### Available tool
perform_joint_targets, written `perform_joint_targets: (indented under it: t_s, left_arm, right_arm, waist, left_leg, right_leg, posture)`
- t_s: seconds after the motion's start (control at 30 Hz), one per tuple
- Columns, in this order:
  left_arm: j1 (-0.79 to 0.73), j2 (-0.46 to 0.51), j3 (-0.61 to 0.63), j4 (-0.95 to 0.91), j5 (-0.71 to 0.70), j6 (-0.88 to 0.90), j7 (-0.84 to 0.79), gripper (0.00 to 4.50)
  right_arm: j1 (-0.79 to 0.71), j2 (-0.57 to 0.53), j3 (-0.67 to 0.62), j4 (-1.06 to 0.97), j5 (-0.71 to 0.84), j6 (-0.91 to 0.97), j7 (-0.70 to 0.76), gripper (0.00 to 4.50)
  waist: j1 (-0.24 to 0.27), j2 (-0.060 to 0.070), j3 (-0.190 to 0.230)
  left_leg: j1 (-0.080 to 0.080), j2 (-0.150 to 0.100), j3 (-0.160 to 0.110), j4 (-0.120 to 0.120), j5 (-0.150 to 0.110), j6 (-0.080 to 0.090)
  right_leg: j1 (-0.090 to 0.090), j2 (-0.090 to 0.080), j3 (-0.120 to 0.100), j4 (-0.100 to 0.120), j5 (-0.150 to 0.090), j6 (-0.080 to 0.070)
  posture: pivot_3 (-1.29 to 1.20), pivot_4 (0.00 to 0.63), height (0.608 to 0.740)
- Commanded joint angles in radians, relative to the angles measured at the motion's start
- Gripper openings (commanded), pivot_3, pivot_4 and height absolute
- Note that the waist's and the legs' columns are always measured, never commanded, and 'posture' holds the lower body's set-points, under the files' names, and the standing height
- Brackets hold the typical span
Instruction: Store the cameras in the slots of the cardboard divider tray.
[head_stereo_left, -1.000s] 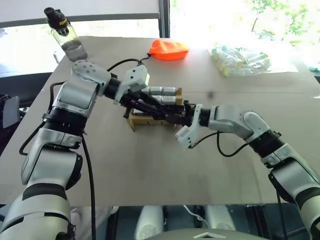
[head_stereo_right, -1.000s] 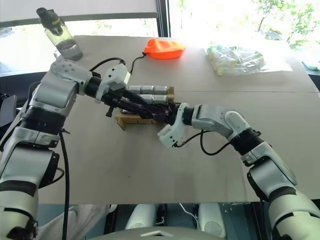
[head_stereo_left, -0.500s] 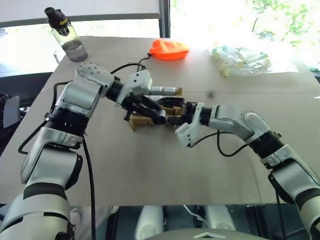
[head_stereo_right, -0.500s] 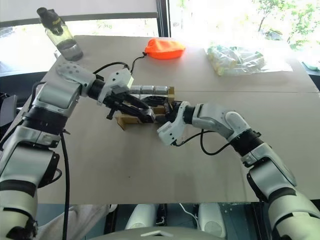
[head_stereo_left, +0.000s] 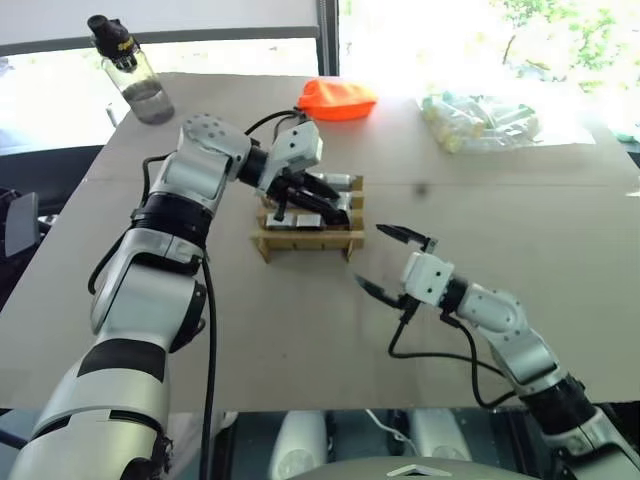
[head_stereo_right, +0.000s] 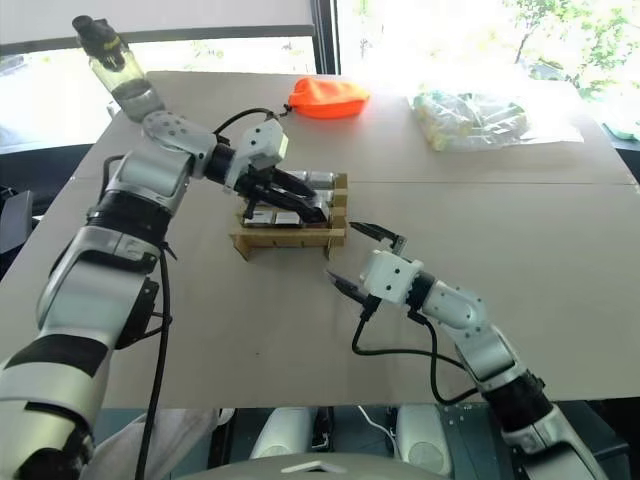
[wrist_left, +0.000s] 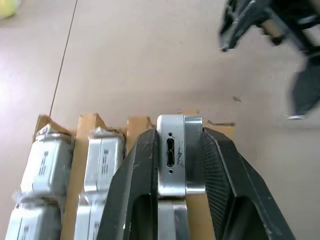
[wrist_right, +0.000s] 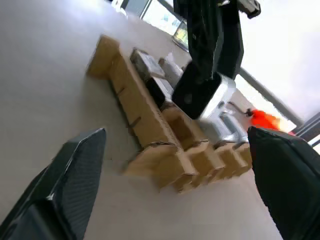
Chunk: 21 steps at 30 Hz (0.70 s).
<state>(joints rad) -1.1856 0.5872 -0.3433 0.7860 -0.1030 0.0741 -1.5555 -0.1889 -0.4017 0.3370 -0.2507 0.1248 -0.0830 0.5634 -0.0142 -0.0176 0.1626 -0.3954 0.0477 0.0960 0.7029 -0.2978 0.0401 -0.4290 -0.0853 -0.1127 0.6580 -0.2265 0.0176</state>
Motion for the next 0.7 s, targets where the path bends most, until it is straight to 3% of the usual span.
perform_joint_targets:
  t_s: [0.03,0.2,0.37,0.7]
  left_arm:
    - [-0.056,-0.004,0.041,0.065,0.026,-0.071,0.008,0.66]
    - [-0.079,-0.019,0.042,0.136,0.067,-0.138,0.0,0.66]
    - [-0.079,-0.031,0.046,0.164,0.088,-0.153,-0.019,0.66]
    - [-0.076,-0.062,0.051,0.207,0.133,-0.189,-0.009,0.66]
  right_arm:
    - [0.08,0.008,-0.086,-0.19,0.203,0.231,-0.022,4.46]
    - [0.209,0.043,-0.175,-0.292,0.3,0.37,-0.108,4.46]
    - [0.293,0.06,-0.234,-0.303,0.285,0.355,-0.135,4.46]
    - [0.324,0.063,-0.22,-0.302,0.248,0.313,-0.102,4.46]
  waist:
    - [0.004,-0.001,0.0]
    - [0.008,-0.001,-0.001]
    - [0.011,-0.001,-0.001]
    - [0.007,-0.001,-0.001]
  left_leg:
    - [0.0,0.0,-0.001,0.0,0.0,0.0]
    - [-0.001,0.0,-0.003,0.0,0.0,0.001]
    - [-0.002,-0.001,-0.002,0.0,-0.001,0.001]
    - [-0.001,-0.001,-0.008,0.0,-0.001,0.001]
  right_leg:
    - [0.0,0.0,-0.001,0.0,0.0,0.0]
    - [0.0,0.0,-0.001,0.0,0.0,0.0]
    - [0.0,0.0,-0.001,-0.001,0.0,0.0]
    - [0.0,0.0,-0.001,0.0,0.0,0.0]
  posture:
    - [0.0,0.15,0.726]
    - [0.0,0.15,0.726]
    - [0.0,0.15,0.726]
    - [0.0,0.15,0.726]
